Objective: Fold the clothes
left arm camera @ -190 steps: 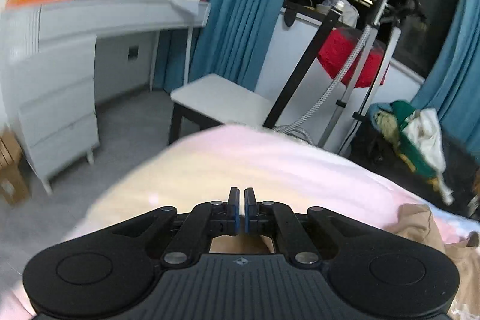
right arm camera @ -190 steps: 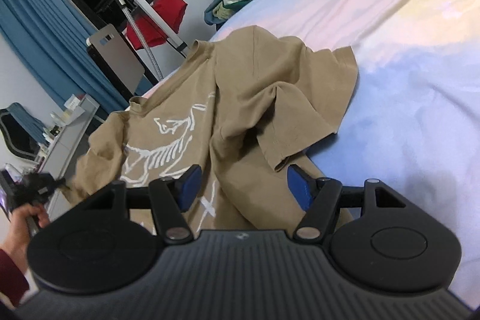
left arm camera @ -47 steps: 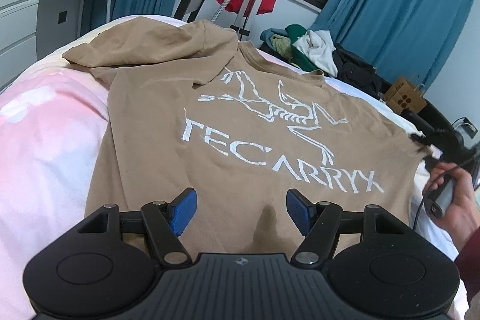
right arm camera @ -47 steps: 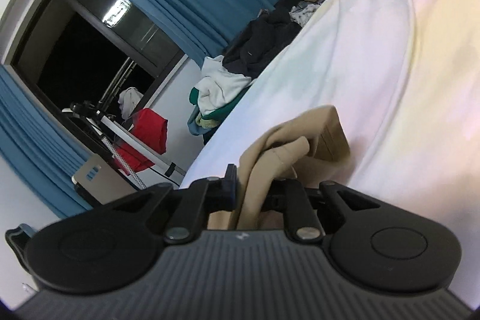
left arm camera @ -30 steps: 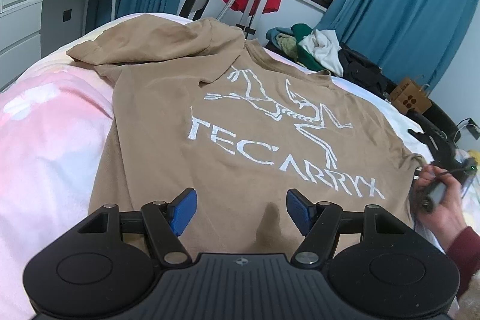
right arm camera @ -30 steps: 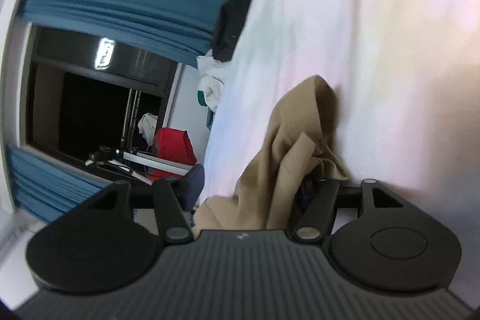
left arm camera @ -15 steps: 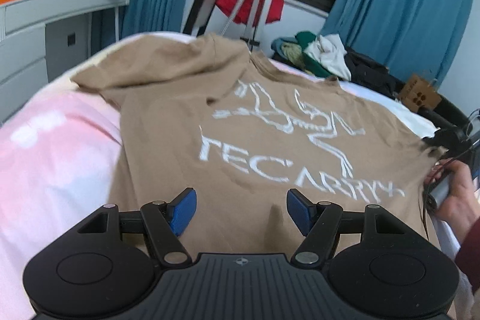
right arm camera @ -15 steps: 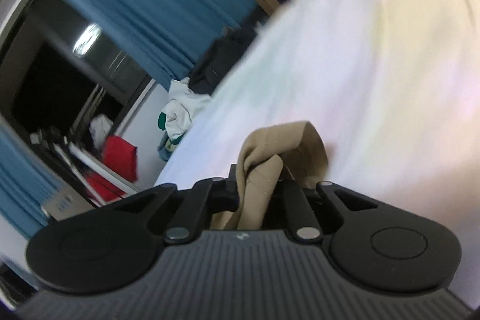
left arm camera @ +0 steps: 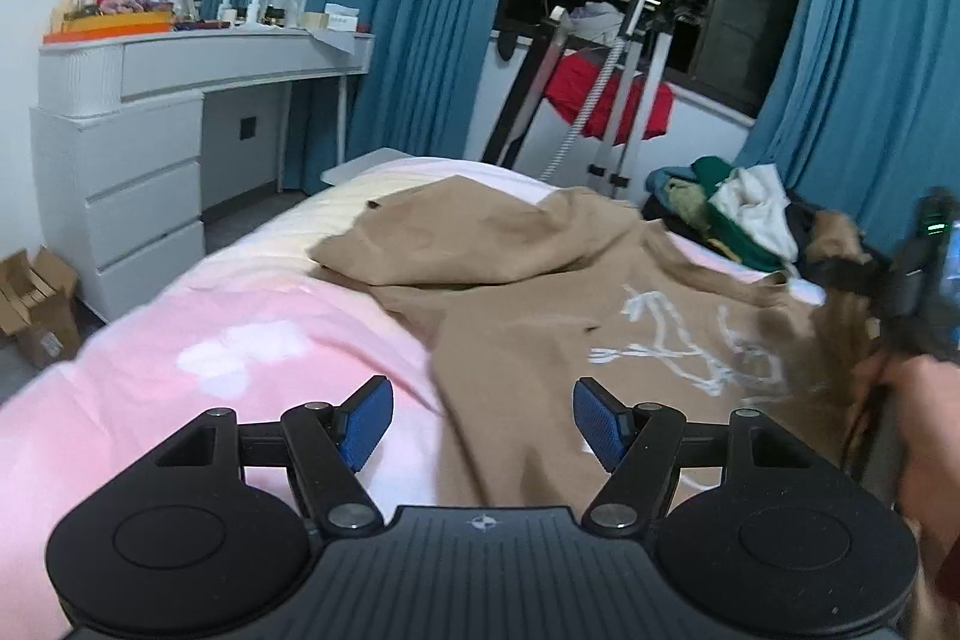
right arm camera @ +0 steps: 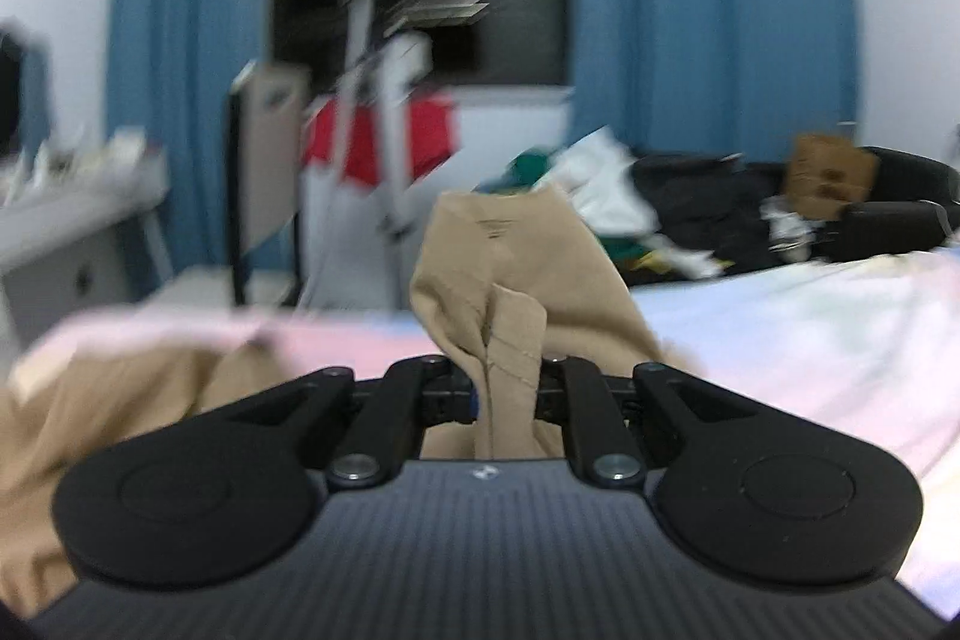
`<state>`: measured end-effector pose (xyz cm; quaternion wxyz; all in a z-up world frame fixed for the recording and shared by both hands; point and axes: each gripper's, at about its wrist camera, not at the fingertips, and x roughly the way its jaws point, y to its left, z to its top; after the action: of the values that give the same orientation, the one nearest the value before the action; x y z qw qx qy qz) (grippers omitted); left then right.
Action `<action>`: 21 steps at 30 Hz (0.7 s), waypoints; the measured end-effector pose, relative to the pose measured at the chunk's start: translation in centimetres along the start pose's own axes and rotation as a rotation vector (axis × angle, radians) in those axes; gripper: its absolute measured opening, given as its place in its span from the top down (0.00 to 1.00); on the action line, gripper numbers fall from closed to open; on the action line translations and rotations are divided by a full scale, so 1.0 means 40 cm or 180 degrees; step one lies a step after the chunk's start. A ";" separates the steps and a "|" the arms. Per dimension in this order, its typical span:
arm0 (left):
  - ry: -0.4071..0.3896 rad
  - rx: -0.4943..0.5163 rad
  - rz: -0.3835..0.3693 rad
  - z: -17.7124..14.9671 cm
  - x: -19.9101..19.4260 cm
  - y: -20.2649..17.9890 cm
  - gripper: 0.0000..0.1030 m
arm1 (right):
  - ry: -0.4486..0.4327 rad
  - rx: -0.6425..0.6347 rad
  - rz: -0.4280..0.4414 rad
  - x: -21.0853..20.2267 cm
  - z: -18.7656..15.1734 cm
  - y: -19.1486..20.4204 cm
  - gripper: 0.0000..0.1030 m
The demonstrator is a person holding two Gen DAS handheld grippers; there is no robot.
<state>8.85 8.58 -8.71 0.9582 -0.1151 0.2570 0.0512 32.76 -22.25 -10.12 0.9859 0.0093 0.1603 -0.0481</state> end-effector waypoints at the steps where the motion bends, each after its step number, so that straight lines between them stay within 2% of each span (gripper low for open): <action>1: -0.0010 0.0000 0.0016 0.002 0.002 0.009 0.33 | 0.0099 -0.0090 0.0029 0.011 -0.024 0.041 0.87; 3: -0.0042 0.0005 0.0038 0.001 0.003 0.019 0.33 | 0.0321 -0.0133 0.0195 0.034 -0.058 0.079 0.86; 4: -0.0057 0.0010 0.0047 0.000 0.003 0.024 0.33 | 0.0479 -0.0119 0.0325 0.049 -0.073 0.086 0.82; 5: -0.0064 0.0054 0.0022 -0.001 0.006 0.022 0.33 | 0.0603 -0.0115 0.0421 0.059 -0.081 0.091 0.68; 6: -0.0060 0.0087 0.0011 -0.004 0.010 0.015 0.33 | 0.0686 -0.0104 0.0520 0.060 -0.085 0.092 0.60; 7: -0.0056 0.0120 0.0000 -0.007 0.014 0.009 0.33 | 0.0745 -0.0078 0.0638 0.058 -0.085 0.091 0.45; 8: -0.0052 0.0153 -0.0011 -0.011 0.018 0.002 0.33 | 0.0754 -0.0023 0.0779 0.041 -0.080 0.089 0.36; 12: -0.0012 0.0245 -0.0070 -0.017 0.033 -0.021 0.33 | 0.0703 0.0285 0.1022 -0.062 -0.024 0.054 0.36; 17: 0.0033 0.0147 -0.0170 -0.016 0.019 -0.017 0.33 | 0.0566 0.0765 0.1165 -0.281 0.015 -0.033 0.36; 21: 0.0093 0.0068 -0.0290 -0.021 -0.005 -0.016 0.33 | 0.0563 0.0829 0.1082 -0.442 0.005 -0.109 0.36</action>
<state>8.39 7.74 -9.18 0.9568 -0.1173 0.2659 0.0031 15.70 -24.96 -4.35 0.9524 0.1674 0.2347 0.0993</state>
